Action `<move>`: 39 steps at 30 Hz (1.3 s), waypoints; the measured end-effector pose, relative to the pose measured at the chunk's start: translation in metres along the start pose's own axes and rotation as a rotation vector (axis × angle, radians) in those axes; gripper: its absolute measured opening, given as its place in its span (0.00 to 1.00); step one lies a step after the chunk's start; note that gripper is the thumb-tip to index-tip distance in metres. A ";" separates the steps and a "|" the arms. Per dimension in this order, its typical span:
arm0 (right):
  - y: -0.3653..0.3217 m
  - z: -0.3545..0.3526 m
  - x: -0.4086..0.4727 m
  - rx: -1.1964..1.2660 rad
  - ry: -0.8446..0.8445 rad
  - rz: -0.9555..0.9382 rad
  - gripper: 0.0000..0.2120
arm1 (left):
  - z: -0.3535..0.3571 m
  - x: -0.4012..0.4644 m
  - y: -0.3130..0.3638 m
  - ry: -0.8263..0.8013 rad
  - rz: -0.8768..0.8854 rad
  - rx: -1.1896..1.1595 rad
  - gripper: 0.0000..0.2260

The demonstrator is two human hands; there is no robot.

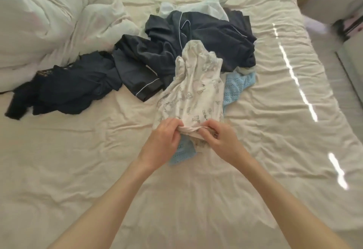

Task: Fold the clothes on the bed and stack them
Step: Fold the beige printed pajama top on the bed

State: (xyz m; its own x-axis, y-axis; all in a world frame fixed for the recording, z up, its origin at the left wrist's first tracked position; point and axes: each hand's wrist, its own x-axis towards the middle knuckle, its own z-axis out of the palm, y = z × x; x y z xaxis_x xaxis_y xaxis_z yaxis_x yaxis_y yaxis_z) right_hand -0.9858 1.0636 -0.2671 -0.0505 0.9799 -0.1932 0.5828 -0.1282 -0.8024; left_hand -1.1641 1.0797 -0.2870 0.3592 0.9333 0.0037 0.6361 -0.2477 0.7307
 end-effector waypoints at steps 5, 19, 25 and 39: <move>0.007 -0.006 -0.059 -0.010 -0.346 0.198 0.09 | -0.005 -0.077 0.014 -0.348 -0.203 0.134 0.08; 0.012 -0.008 -0.133 0.191 -0.464 0.376 0.19 | -0.014 -0.161 0.010 -0.029 -0.192 0.262 0.09; 0.005 -0.039 -0.138 0.071 -0.532 0.454 0.20 | -0.032 -0.159 0.030 -0.492 -0.423 -0.041 0.04; 0.053 0.020 -0.162 -0.392 -0.213 0.420 0.15 | 0.004 -0.210 -0.025 -0.486 -0.622 -0.087 0.15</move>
State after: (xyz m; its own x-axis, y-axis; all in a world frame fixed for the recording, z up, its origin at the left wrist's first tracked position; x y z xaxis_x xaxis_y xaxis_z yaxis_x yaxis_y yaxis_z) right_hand -0.9626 0.8953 -0.2894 0.1107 0.8006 -0.5889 0.8409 -0.3913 -0.3739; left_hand -1.2521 0.8890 -0.3089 0.2260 0.6703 -0.7068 0.7698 0.3218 0.5513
